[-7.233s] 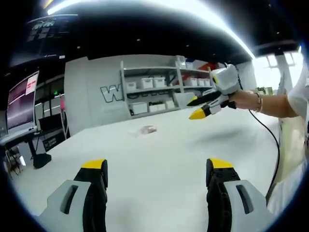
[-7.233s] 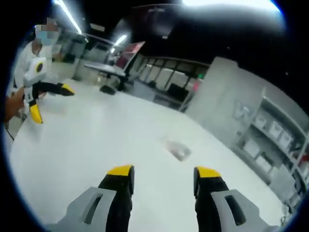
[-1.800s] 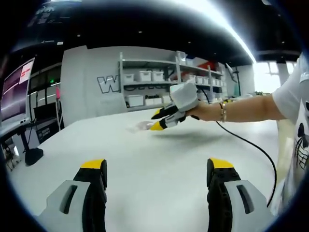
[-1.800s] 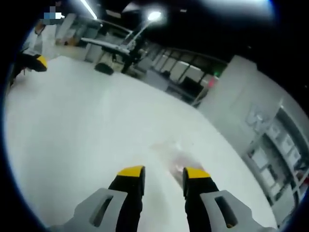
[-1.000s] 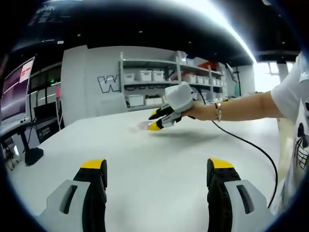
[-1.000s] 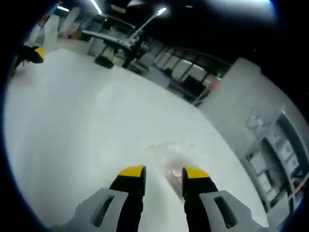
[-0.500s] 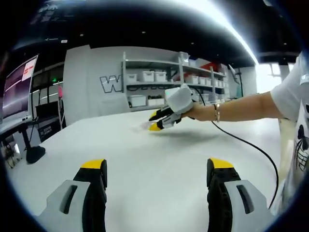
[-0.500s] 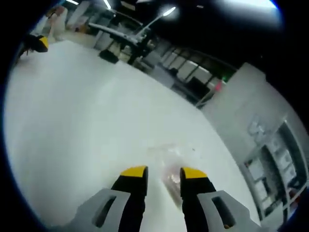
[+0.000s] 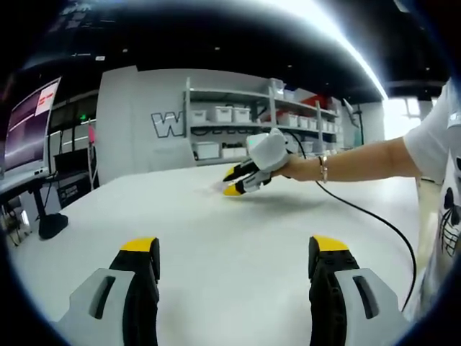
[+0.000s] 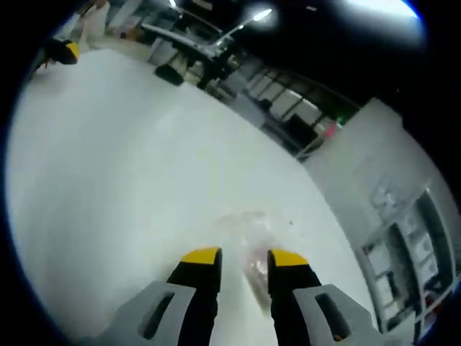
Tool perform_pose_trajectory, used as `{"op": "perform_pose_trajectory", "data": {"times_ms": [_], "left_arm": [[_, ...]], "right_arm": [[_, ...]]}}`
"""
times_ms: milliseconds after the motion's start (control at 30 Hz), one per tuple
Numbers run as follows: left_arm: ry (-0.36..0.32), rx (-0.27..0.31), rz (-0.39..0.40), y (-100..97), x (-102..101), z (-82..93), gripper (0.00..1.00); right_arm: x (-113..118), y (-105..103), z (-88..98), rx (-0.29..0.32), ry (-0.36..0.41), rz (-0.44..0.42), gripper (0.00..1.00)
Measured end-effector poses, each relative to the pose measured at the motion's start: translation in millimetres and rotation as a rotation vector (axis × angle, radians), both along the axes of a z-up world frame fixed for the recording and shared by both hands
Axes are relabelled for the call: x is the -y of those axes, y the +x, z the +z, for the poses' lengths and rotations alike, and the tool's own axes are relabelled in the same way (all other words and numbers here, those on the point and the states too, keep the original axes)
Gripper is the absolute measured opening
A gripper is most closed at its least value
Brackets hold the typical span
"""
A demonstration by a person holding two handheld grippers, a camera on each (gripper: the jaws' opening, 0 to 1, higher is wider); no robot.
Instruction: Open the resealable bag by pulling the two sides of the seal apart until the entire bag opening is separated and visibly accessible.
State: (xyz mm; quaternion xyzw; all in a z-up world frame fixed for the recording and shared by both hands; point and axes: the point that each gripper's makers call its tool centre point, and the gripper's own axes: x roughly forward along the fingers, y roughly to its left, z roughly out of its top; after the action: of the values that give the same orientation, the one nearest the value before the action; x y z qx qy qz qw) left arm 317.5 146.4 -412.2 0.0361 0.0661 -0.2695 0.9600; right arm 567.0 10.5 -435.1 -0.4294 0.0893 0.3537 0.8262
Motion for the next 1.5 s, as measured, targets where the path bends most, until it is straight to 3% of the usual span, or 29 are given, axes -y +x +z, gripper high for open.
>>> {"op": "perform_pose_trajectory", "data": {"times_ms": [500, 1033, 1500], "left_arm": [[-0.018, 0.000, 0.012, 5.3, -4.3, 3.0, 0.84], [-0.028, 0.006, 0.027, 9.8, -13.2, 7.6, 0.84], [-0.031, 0.010, 0.026, 9.9, -33.2, 10.4, 0.84]], "right_arm": [[-7.4, 8.7, 0.7, 0.010, -0.064, 0.026, 0.22], [-10.5, 17.1, 1.9, 0.012, -0.078, 0.030, 0.20], [-29.7, 15.9, -9.8, -0.023, -0.082, 0.055, 0.00]]}}
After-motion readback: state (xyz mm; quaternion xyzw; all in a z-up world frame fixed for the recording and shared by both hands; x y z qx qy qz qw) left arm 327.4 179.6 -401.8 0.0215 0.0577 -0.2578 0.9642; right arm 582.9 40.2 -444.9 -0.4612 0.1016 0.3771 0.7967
